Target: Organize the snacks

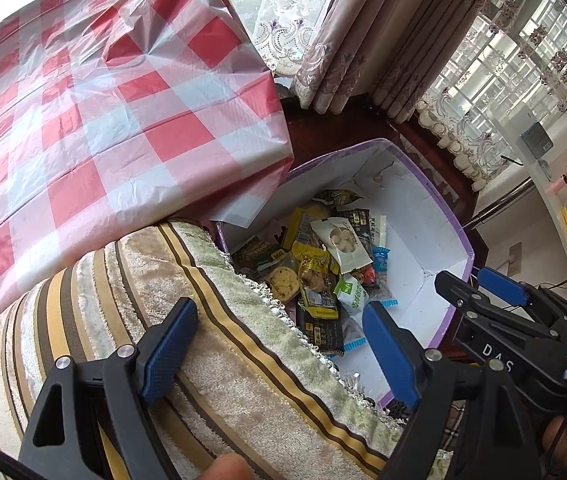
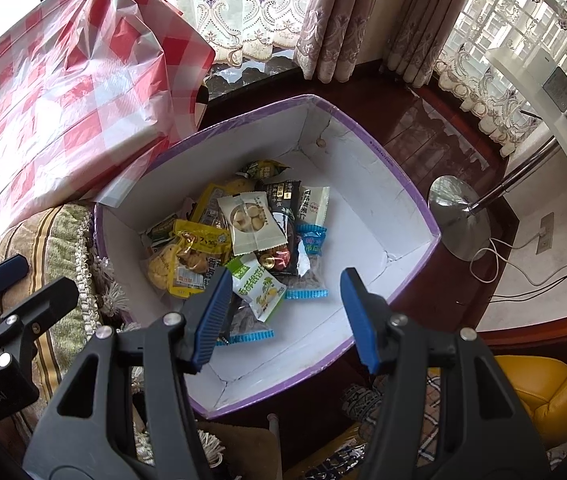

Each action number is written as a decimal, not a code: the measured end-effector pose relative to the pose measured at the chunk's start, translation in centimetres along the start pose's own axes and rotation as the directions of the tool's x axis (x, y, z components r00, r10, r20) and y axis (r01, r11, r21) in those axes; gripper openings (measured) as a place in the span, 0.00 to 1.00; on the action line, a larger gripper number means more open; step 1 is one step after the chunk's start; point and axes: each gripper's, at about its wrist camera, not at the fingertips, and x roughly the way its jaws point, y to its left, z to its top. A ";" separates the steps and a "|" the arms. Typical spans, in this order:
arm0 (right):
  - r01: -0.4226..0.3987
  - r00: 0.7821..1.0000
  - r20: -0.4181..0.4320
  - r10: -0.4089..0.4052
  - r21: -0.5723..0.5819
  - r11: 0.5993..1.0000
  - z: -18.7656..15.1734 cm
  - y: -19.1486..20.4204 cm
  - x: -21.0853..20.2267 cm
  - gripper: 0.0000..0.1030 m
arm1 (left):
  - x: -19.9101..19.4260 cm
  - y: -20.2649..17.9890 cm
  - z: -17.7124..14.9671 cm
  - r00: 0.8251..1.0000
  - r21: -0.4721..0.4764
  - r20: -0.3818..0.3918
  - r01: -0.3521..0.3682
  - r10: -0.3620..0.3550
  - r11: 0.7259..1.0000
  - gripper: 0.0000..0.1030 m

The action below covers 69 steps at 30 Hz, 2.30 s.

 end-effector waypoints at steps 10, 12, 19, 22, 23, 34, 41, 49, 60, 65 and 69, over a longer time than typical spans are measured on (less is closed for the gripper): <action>-0.008 1.000 -0.005 0.008 -0.025 1.000 0.0 0.6 0.1 0.58 | 0.1 0.0 0.1 1.000 0.006 -0.013 0.010 -0.010 1.000 0.86; -0.017 1.000 -0.005 0.017 -0.020 1.000 0.1 0.6 0.0 0.58 | 0.1 0.0 0.2 1.000 0.005 -0.014 0.011 -0.011 1.000 0.86; -0.031 0.999 -0.017 0.031 -0.004 0.999 0.0 0.4 0.1 0.58 | 0.2 -0.1 0.2 1.000 0.005 -0.013 0.011 -0.011 1.000 0.86; -0.032 0.999 -0.016 0.032 -0.006 0.999 0.0 0.4 0.1 0.58 | 0.2 -0.1 0.2 1.000 0.006 -0.014 0.010 -0.010 1.000 0.86; -0.033 0.999 -0.016 0.033 -0.006 0.999 0.0 0.4 0.1 0.58 | 0.3 0.0 0.2 1.000 0.006 -0.014 0.010 -0.010 1.000 0.86; -0.030 0.999 -0.017 0.030 -0.008 0.999 -0.1 0.4 0.1 0.58 | 0.3 -0.1 0.2 1.000 0.007 -0.014 0.010 -0.009 1.000 0.86; -0.027 1.000 -0.014 0.027 -0.005 1.000 0.0 0.3 0.0 0.58 | 0.3 -0.1 0.2 1.000 0.007 -0.014 0.010 -0.010 1.000 0.86; -0.027 1.000 -0.015 0.027 -0.005 1.000 -0.1 0.3 0.1 0.58 | 0.3 -0.1 0.1 1.000 0.007 -0.013 0.010 -0.010 1.000 0.86; -0.026 1.000 -0.014 0.026 -0.007 1.000 -0.2 0.3 0.1 0.58 | 0.3 -0.1 0.1 1.000 0.007 -0.013 0.010 -0.010 1.000 0.86; -0.025 1.000 -0.015 0.025 -0.008 1.000 -0.2 0.3 0.1 0.58 | 0.3 -0.1 0.1 1.000 0.007 -0.013 0.010 -0.009 1.000 0.86; -0.025 1.000 -0.017 0.025 -0.006 1.000 -0.2 0.2 0.1 0.58 | 0.3 -0.1 0.1 1.000 0.008 -0.013 0.009 -0.009 1.000 0.86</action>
